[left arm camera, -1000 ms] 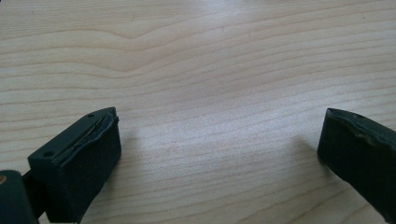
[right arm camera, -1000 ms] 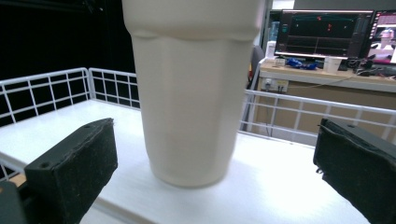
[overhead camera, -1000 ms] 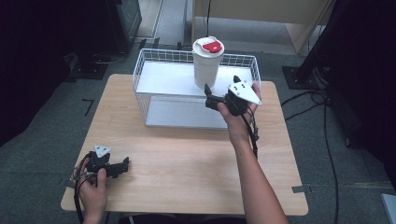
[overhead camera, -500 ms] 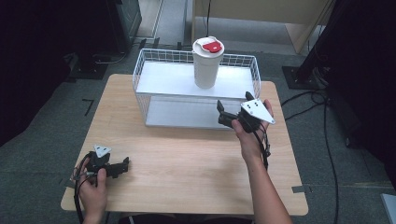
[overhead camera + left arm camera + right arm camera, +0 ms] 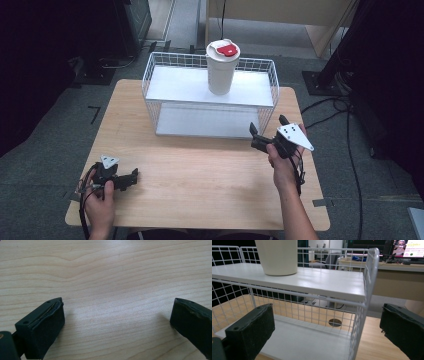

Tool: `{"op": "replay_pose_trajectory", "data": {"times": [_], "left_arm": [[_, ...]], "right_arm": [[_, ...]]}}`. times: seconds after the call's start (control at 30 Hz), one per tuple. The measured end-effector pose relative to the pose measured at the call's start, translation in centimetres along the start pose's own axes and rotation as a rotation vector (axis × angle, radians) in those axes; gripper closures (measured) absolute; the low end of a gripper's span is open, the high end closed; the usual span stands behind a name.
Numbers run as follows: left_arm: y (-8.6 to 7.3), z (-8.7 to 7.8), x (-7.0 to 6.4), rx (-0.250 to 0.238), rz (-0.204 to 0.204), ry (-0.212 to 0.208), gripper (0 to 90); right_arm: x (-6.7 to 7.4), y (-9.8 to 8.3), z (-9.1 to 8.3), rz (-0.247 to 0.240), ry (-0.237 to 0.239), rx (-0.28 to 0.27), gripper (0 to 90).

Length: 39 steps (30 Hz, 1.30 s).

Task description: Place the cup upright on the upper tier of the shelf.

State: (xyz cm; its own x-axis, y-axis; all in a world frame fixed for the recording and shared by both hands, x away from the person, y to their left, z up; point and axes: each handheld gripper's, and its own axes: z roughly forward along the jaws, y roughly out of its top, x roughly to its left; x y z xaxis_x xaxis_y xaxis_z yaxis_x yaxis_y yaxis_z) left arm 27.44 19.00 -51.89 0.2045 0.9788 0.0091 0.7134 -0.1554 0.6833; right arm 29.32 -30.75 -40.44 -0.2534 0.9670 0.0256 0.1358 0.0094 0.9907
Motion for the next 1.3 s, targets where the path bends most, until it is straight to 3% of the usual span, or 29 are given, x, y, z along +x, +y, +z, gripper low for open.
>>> {"op": "replay_pose_trajectory", "data": {"times": [0.2,0.47,1.3], "left_arm": [[0.0,0.0,0.0,0.000,0.000,0.000,0.0],[0.0,0.0,0.0,0.000,0.000,0.000,0.0],[0.0,0.0,0.0,-0.001,-0.001,0.000,0.0]], "right_arm": [[-0.7,-1.0,-1.0,0.001,-0.013,0.017,0.0],[-2.2,-2.8,-2.6,0.039,-0.032,0.045,0.0],[-5.7,-7.5,-6.5,0.050,-0.127,0.142,0.0]]}}
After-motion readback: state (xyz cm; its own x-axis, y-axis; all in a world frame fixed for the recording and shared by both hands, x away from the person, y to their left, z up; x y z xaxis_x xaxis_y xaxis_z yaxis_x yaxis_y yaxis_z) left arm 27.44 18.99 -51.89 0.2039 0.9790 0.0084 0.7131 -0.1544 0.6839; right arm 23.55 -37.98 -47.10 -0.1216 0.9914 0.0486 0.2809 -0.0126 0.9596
